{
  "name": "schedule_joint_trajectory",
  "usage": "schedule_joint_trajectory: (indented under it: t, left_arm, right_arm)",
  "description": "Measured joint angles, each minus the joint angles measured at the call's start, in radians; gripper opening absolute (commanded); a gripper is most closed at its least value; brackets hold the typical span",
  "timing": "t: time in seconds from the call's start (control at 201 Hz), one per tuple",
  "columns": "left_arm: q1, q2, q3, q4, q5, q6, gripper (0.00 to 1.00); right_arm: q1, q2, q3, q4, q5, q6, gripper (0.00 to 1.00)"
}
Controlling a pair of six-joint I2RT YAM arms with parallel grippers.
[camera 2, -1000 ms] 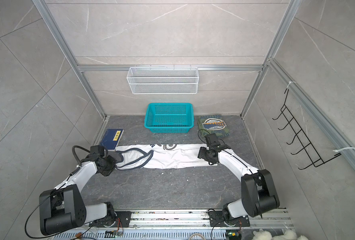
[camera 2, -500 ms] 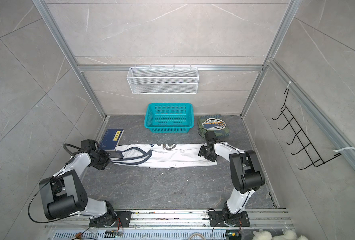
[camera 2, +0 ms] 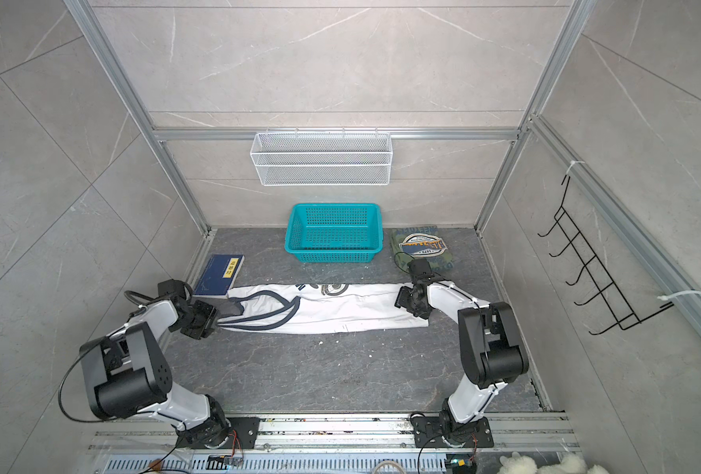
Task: Fold and stack tank tops
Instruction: Smooth out the tank top at the center of the table.
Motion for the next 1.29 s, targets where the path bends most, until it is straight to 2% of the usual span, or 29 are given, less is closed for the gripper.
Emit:
schedule_joint_trajectory:
  t: [0.075,0.144,0.229,0.309,0.383,0.473,0.602,0.702,0.816,0.926,1.095,1.294]
  left_arm:
    - [-0.039,-0.122,0.005,-0.036,-0.075,0.009,0.59]
    - [-0.129,-0.229,0.031,-0.078,-0.135,0.018,0.59]
    - [-0.297,-0.301,0.078,-0.106,-0.185,0.022,0.59]
    - [-0.476,-0.315,0.101,-0.108,-0.221,0.015,0.58]
    - [-0.646,-0.277,0.110,-0.101,-0.233,0.002,0.58]
    - [-0.819,-0.158,0.121,-0.077,-0.231,-0.020,0.58]
    - [-0.952,0.074,0.173,-0.016,-0.198,-0.032,0.58]
    - [-0.988,0.222,0.238,0.029,-0.180,-0.032,0.57]
    - [-0.990,0.309,0.288,0.064,-0.185,-0.032,0.57]
    - [-0.963,0.325,0.289,0.085,-0.205,-0.034,0.57]
    - [-0.861,0.342,0.229,0.164,-0.178,-0.046,0.56]
    - [-0.824,0.301,0.150,0.264,-0.149,-0.046,0.56]
  right_arm:
    - [-0.008,-0.043,0.006,-0.019,-0.001,-0.011,0.72]
    - [-0.023,-0.070,0.022,-0.032,-0.011,-0.016,0.72]
    - [-0.040,-0.091,0.039,-0.037,-0.025,-0.020,0.73]
    - [-0.045,-0.098,0.043,-0.038,-0.047,-0.031,0.73]
    - [-0.044,-0.091,0.048,-0.040,-0.076,-0.037,0.72]
    - [-0.037,-0.071,0.051,-0.035,-0.111,-0.040,0.72]
    - [-0.006,-0.021,0.055,-0.020,-0.144,-0.040,0.72]
    - [0.023,0.023,0.063,-0.010,-0.163,-0.040,0.72]
    - [0.033,0.074,0.074,0.005,-0.173,-0.040,0.72]
    - [0.024,0.111,0.074,0.006,-0.172,-0.040,0.72]
    - [-0.017,0.127,0.074,0.017,-0.172,-0.034,0.73]
    - [-0.085,0.127,0.066,0.038,-0.175,-0.017,0.73]
